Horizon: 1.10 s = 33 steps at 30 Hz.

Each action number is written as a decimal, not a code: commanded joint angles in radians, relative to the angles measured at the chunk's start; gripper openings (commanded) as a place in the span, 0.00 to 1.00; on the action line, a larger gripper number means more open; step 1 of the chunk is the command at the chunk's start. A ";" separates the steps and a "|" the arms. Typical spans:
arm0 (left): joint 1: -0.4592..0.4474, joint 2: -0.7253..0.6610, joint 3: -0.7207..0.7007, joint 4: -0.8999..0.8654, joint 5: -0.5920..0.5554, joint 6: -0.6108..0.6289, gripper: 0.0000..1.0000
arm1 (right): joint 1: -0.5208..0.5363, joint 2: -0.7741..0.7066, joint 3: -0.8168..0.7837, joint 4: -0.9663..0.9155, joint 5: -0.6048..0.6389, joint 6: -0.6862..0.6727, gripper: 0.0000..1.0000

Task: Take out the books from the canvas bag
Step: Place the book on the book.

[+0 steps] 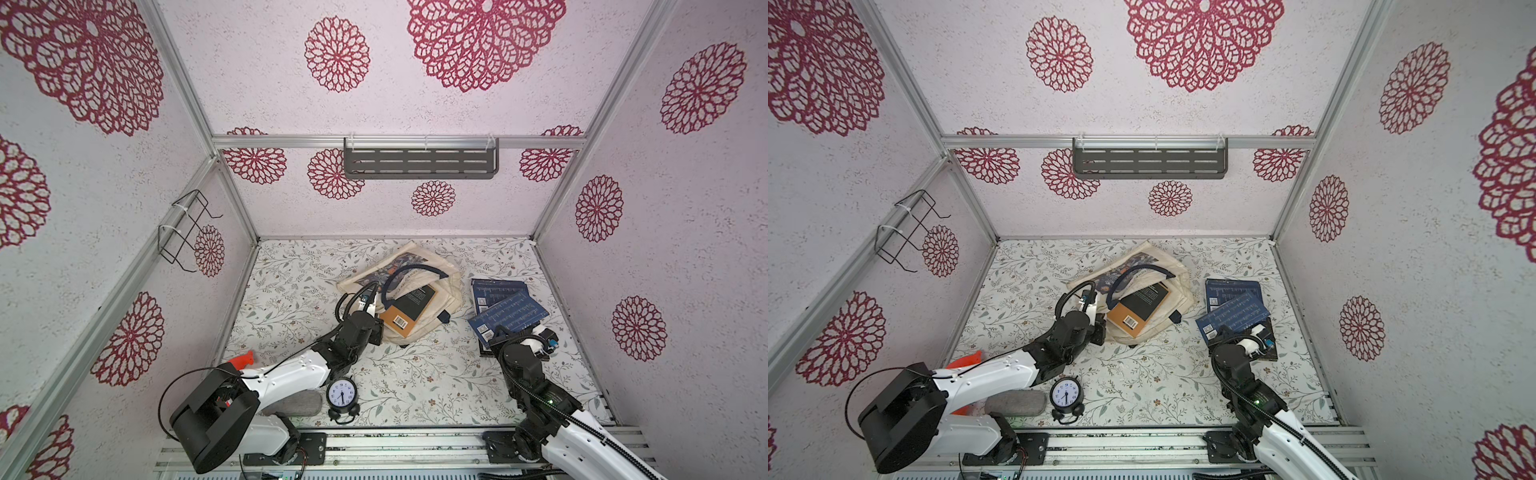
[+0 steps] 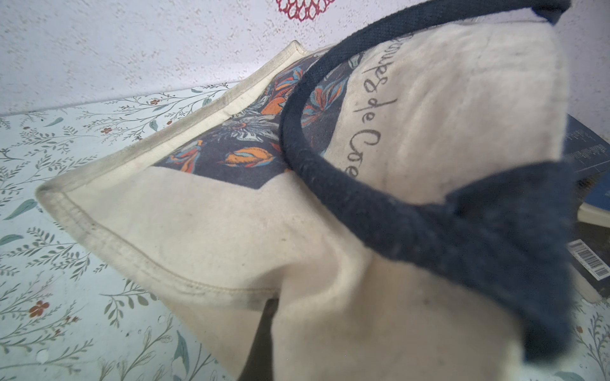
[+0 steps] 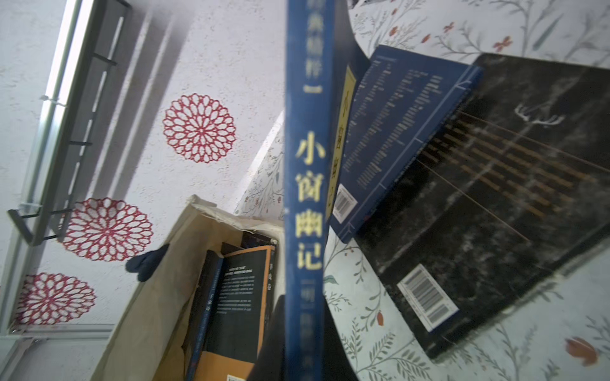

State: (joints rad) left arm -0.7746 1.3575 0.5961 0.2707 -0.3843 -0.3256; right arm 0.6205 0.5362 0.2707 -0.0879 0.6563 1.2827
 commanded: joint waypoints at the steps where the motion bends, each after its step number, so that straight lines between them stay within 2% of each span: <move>1: -0.015 0.012 0.024 0.009 -0.018 0.000 0.00 | -0.002 0.021 0.012 -0.074 0.078 0.156 0.00; 9: -0.017 0.011 0.024 0.007 -0.018 0.000 0.00 | -0.002 0.078 -0.032 -0.129 0.115 0.371 0.00; 19: -0.018 0.017 0.027 0.005 -0.019 0.003 0.00 | -0.024 0.155 -0.053 -0.192 0.175 0.565 0.00; 27: -0.017 0.025 0.030 0.006 -0.019 0.005 0.00 | -0.094 0.252 -0.090 -0.027 0.106 0.561 0.00; 33: -0.019 0.026 0.031 0.005 -0.021 0.007 0.00 | -0.195 0.351 -0.102 0.142 -0.022 0.492 0.00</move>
State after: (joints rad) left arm -0.7792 1.3693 0.6033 0.2676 -0.3882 -0.3244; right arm 0.4599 0.8501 0.1692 -0.0330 0.6716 1.7950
